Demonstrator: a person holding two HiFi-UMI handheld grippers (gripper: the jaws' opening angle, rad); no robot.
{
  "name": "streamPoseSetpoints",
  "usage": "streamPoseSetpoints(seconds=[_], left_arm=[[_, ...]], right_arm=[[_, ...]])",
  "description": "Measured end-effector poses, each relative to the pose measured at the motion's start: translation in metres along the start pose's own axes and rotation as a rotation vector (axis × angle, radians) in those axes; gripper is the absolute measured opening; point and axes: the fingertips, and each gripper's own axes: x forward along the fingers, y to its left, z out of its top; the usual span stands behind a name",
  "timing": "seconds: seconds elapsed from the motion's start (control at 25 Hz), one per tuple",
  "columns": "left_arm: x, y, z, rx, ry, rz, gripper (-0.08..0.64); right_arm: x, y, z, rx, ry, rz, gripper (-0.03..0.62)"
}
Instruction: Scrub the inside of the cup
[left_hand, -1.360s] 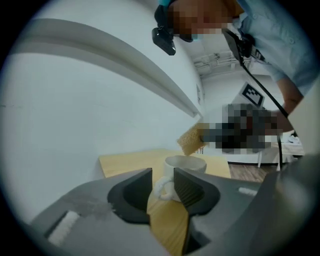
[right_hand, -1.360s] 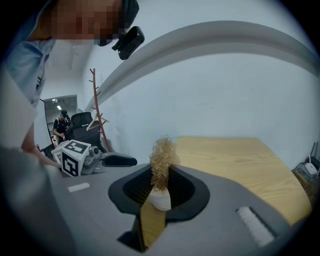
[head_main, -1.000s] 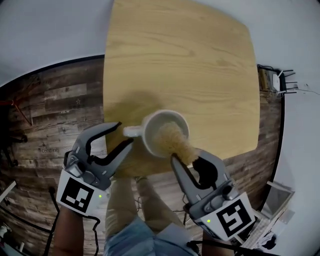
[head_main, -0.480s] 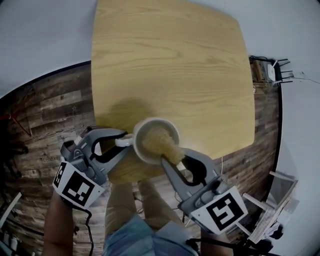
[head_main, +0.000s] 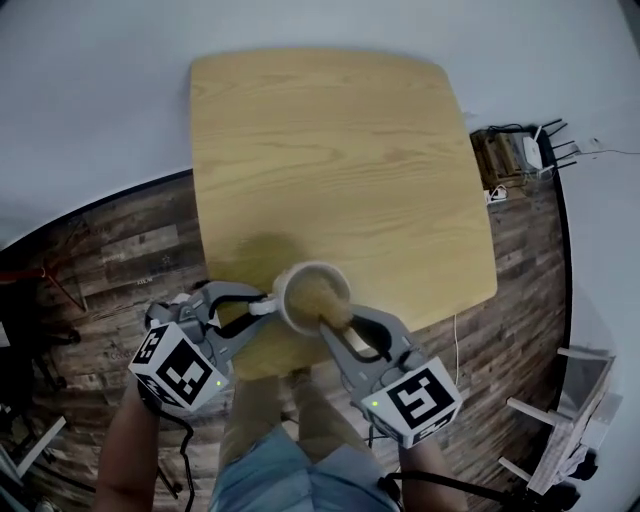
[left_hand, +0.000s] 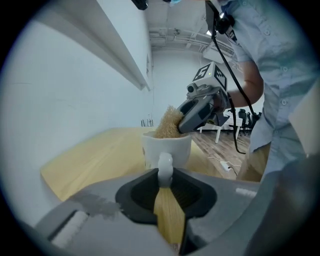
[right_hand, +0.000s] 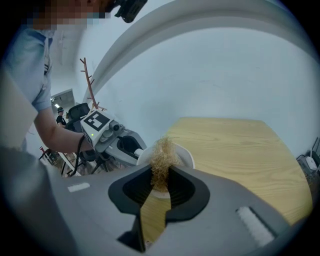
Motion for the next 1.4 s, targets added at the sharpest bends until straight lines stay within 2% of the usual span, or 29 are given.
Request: streamPoseSetpoints(seconds=[0.12,0.36,0.6,0.72,0.84,1.08,1.4], left_arm=[[0.002,0.0,0.012,0.057,0.057,-0.028,0.093],[0.007,0.006,0.032,0.117,0.147,-0.061,0.092],[0.005,0.007,0.036,0.147,0.235,-0.034,0.092],[0.007,0.006,0.032,0.135,0.276,-0.01,0.091],[0.008,0.004,0.032,0.102,0.281,0.0,0.091],[0.009,0.003,0.041,0.09,0.276,0.013,0.092],[0.012,0.005,0.048,0.112,0.278,0.037,0.092]], right_arm=[[-0.008,-0.007,0.003,-0.026,-0.01,-0.013,0.075],[-0.024,-0.022,0.02,-0.079,-0.003,-0.005,0.075],[-0.026,-0.023,0.017,-0.104,0.019,0.093,0.074],[-0.015,-0.023,0.01,-0.136,0.042,0.151,0.074],[-0.003,-0.021,0.007,-0.191,0.071,0.18,0.074],[0.01,-0.026,0.001,-0.307,0.138,0.171,0.072],[0.022,-0.033,-0.013,-0.331,0.262,0.204,0.072]])
